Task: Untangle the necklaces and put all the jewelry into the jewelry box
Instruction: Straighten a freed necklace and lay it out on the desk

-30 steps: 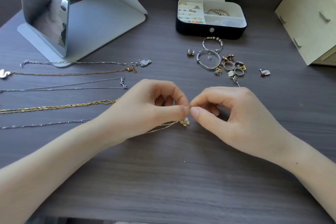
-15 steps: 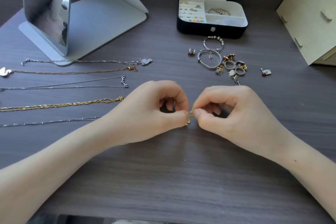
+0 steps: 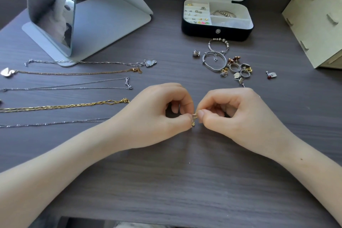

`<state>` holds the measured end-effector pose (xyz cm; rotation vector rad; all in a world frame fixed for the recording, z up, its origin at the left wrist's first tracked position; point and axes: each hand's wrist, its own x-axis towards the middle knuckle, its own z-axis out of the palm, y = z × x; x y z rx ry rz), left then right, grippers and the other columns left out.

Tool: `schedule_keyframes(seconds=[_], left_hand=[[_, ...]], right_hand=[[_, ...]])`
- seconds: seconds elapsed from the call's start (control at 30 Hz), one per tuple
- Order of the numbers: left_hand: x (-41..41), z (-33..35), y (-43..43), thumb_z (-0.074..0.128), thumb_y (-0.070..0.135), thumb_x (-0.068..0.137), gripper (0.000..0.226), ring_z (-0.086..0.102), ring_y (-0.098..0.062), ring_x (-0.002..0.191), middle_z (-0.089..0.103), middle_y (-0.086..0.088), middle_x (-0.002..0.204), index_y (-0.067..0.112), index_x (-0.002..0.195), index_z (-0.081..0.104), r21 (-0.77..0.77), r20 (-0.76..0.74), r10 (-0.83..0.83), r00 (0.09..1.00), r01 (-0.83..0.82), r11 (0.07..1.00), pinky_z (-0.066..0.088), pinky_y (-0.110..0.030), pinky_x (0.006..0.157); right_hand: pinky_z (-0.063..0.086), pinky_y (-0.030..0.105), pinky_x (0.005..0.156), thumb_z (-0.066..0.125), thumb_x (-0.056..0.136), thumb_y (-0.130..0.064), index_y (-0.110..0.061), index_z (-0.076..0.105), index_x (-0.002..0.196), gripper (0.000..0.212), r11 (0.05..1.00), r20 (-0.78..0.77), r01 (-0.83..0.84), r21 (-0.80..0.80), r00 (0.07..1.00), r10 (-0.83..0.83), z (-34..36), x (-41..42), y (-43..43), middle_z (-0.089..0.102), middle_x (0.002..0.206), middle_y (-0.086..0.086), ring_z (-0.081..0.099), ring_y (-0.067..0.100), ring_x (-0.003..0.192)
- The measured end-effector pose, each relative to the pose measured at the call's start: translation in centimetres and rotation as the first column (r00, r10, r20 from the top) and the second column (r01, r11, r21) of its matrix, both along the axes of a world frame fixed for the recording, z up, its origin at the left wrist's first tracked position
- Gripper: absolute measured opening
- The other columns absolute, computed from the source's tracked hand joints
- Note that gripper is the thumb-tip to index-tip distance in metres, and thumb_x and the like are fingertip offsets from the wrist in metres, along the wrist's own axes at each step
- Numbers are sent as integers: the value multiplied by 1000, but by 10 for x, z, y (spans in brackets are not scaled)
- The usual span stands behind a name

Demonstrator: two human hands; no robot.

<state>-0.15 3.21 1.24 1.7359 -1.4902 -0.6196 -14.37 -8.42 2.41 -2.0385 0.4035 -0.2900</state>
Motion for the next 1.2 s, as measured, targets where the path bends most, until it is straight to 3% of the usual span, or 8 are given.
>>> schedule_keyframes(seconds=[0.2,0.37,0.6,0.73,0.87,1.2], left_hand=[[2,3,1,50,42,68,25,52,-5,72,59,12,77,26,76,68,18,-92,-11,996,13,1000,36,-15,64],[2,2,1,66,45,72,16,55,-7,70,62,10,74,30,74,71,5,-80,-10,997,10,1000,37,-16,62],[2,0,1,68,33,72,8,51,-6,64,58,12,67,25,69,70,15,-34,10,999,-10,1000,35,-13,59],[4,1,1,68,39,67,13,48,-8,63,57,9,67,27,65,68,16,-167,2,986,1,1000,38,-24,60],[3,2,0,58,48,62,19,48,-12,63,58,4,69,32,69,66,69,-162,9,987,2,998,40,-30,62],[5,4,0,57,52,62,24,44,-12,58,57,4,62,33,72,68,133,-210,31,977,-3,991,39,-35,56]], right_hand=[[29,14,47,64,81,-4,-13,66,63,20,998,-16,-2,66,1000,3,3,1,0,47,49,-10,35,4,47],[31,17,48,63,78,-17,-16,67,63,15,998,-12,-22,61,1000,23,2,1,-1,52,53,-2,37,3,49],[35,10,56,60,75,-16,-18,64,65,12,989,1,-53,-136,999,54,-3,-1,-1,56,59,-10,47,4,57],[34,11,58,60,74,-17,-15,64,67,9,964,24,-71,-258,997,80,-5,-1,-2,53,60,-7,46,6,60],[33,10,61,52,74,-26,-16,61,68,15,925,43,-95,-368,992,119,-5,0,-2,49,61,-13,45,3,62],[35,8,61,55,81,-16,-15,66,75,13,943,26,-80,-323,995,94,-4,-2,-6,53,64,-15,49,0,65]])
